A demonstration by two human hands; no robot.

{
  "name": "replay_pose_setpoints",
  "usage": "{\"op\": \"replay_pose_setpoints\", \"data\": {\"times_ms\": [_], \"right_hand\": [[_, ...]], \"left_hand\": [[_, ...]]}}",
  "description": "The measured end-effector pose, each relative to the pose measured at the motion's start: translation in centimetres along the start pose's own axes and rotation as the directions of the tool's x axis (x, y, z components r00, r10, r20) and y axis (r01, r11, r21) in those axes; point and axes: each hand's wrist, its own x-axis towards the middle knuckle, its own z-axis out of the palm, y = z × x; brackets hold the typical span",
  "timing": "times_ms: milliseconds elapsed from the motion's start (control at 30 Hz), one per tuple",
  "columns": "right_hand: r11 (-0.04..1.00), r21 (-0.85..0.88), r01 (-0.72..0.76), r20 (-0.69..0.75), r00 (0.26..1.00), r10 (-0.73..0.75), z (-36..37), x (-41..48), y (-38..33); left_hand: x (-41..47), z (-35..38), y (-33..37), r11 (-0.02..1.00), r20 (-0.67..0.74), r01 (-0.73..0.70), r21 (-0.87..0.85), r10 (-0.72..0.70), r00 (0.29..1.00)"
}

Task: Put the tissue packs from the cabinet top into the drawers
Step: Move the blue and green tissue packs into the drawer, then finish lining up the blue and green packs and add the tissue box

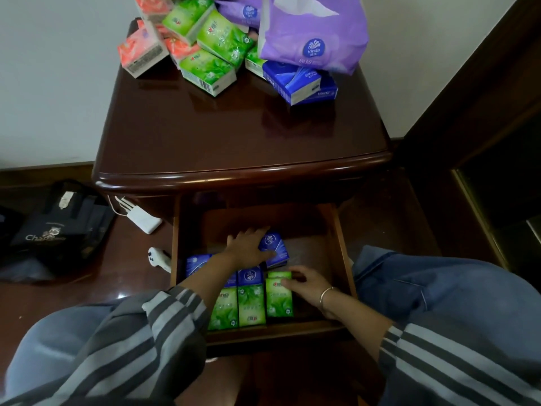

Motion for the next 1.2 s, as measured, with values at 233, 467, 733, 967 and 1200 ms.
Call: {"op": "replay_pose_setpoints", "data": {"times_ms": [233,467,733,967,1200], "right_hand": [[0.972,-0.235,0.012,-0.014,1.000,-0.016,0.5,0.0,0.1],[0.983,-0.183,-0.006,-0.183,0.983,-0.027,-2.6,0.6,-1.5],[0.979,0.192,-0.067,0.054,0.997,0.057,1.7,0.2,-1.0],[0.998,-0.004,-0.059,0.008,0.998,0.060,1.2,-2.4,-3.2],[0.968,-0.182,0.175,0.035,0.985,-0.171,-2.8,-8.0,-8.4]], "left_hand": [[0.3,0.0,0.3,0.999,0.049,-0.049,-0.020,0.050,0.998],[0.1,-0.2,0.3,0.980,0.161,-0.180,0.083,0.165,0.973],[-2.0,0.8,-1.1,0.991,-0.127,-0.129,0.048,0.134,0.983],[-6.0,2.0,-2.3,0.993,-0.293,-0.048,0.108,0.078,0.953],[-11.5,-3.7,0.0,0.963,-0.390,-0.268,-0.033,0.234,0.890]]}}
